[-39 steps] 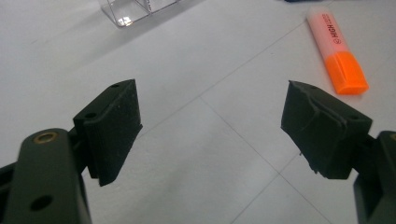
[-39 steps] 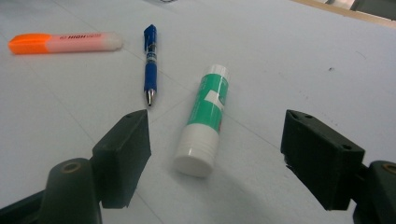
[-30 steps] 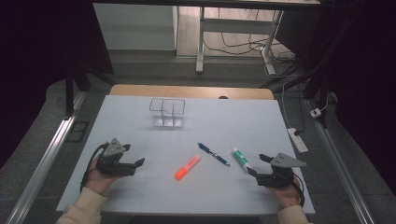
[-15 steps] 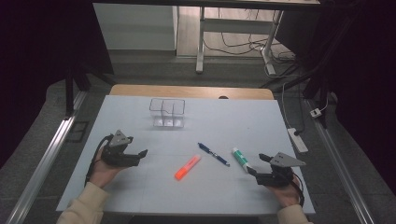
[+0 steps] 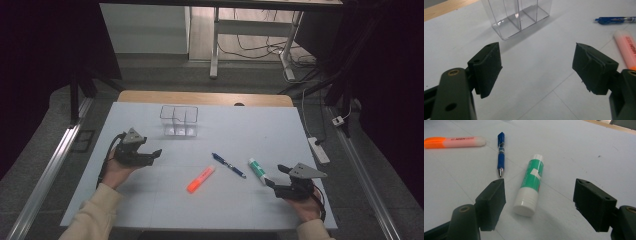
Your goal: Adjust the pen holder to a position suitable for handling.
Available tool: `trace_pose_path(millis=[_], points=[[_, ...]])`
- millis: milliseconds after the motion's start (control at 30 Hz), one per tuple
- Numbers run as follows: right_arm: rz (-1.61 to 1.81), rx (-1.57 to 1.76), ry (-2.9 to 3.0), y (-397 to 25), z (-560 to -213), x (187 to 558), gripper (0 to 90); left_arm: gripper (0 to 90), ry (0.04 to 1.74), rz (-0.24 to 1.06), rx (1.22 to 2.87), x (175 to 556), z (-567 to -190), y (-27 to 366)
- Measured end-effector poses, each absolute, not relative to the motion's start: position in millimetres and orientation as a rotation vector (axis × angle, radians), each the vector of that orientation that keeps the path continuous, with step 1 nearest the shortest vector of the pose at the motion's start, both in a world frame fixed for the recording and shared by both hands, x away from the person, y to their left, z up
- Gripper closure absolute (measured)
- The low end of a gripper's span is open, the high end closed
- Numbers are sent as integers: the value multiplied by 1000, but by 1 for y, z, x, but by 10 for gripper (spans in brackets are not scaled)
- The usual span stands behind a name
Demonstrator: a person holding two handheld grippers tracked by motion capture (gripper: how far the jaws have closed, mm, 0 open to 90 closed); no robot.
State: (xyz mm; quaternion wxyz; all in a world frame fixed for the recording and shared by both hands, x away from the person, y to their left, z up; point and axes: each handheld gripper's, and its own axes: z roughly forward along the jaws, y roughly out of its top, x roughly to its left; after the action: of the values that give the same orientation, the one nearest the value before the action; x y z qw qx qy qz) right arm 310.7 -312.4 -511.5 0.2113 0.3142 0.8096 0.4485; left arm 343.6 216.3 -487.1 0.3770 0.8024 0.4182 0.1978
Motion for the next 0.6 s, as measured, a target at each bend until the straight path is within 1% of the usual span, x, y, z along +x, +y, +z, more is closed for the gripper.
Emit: trace_pose_path(millis=[167, 467, 600], points=[[1244, 872, 2250, -312, -511, 311, 261, 284, 1081, 505, 2054, 352, -488, 217], [1239, 873, 2249, -312, -511, 311, 263, 340, 1120, 502, 2038, 368, -491, 222], [1231, 876, 2246, -312, -511, 310, 264, 383, 1127, 491, 2033, 372, -492, 224]])
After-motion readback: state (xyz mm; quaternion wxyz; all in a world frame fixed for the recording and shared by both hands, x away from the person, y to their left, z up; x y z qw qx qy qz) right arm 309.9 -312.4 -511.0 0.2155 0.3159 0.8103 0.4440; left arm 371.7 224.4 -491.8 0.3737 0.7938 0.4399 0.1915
